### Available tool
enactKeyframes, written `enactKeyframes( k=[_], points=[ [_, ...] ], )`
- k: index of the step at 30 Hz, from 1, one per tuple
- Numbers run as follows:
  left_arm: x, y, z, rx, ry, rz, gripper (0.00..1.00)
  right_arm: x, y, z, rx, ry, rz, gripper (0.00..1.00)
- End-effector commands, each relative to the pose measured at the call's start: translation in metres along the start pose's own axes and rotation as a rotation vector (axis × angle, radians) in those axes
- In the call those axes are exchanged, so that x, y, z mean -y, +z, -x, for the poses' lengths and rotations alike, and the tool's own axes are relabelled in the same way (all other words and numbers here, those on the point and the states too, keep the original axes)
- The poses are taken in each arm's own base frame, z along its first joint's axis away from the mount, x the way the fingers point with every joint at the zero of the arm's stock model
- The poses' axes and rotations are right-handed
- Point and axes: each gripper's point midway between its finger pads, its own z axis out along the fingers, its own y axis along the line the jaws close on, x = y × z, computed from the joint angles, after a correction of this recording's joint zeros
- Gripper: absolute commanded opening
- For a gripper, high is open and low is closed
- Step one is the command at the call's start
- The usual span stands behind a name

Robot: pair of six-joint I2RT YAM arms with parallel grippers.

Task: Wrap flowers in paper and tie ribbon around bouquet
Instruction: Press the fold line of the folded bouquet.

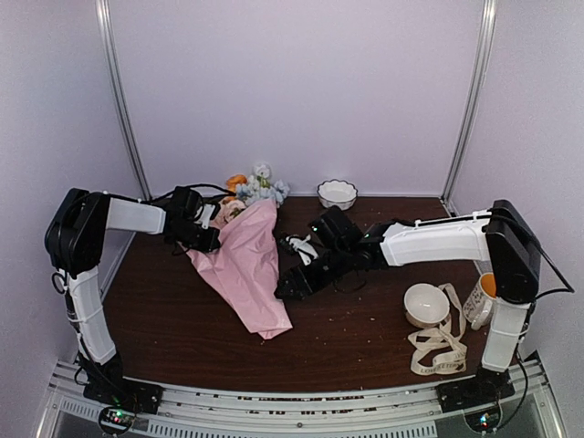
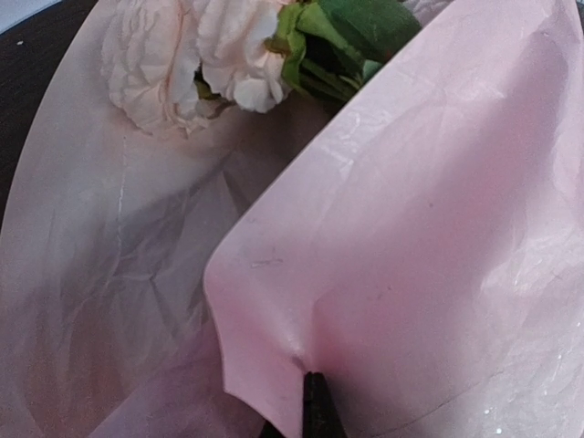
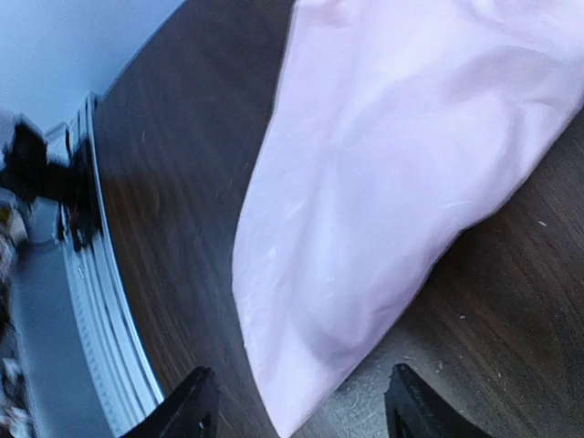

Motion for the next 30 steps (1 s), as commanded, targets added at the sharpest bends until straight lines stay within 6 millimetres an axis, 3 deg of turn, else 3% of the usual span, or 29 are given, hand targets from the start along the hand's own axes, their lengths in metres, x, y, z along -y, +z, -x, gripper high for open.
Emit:
enactKeyframes(
  k=[1,3,5,6,10,12,18,20,22,30],
  points=[
    [-0.014,0.004,-0.015,-0.029,-0.005,0.033,0.00,0.026,-0.002,0.014,0.087,0.260,0.044,0.71],
    [-0.014,0.003,-0.015,-0.026,-0.007,0.033,0.00,0.028,0.006,0.015,0.067,0.264,0.044,0.77],
    [-0.014,0.003,-0.016,-0.024,-0.007,0.034,0.00,0.026,0.018,0.016,0.042,0.278,0.080,0.93],
    [-0.014,0.003,-0.016,-0.025,-0.007,0.034,0.00,0.027,0.024,0.017,0.033,0.287,0.088,0.96],
    [-0.013,0.003,-0.017,-0.025,-0.010,0.030,0.00,0.030,0.040,0.020,0.036,0.313,0.113,0.93],
    [-0.013,0.003,-0.018,-0.027,-0.011,0.029,0.00,0.032,0.048,0.023,0.031,0.331,0.125,0.82],
    [-0.013,0.002,-0.017,-0.029,-0.007,0.035,0.00,0.029,0.056,0.014,0.000,0.375,0.172,0.18],
    [-0.013,0.001,-0.017,-0.033,-0.005,0.039,0.00,0.031,0.053,0.006,-0.012,0.373,0.164,0.08],
    [-0.013,0.001,-0.018,-0.044,0.005,0.047,0.00,0.031,0.052,-0.007,-0.047,0.360,0.155,0.00],
    [-0.001,0.000,-0.019,-0.040,0.022,0.034,0.00,0.029,0.047,-0.047,-0.118,0.379,0.156,0.00]
  ],
)
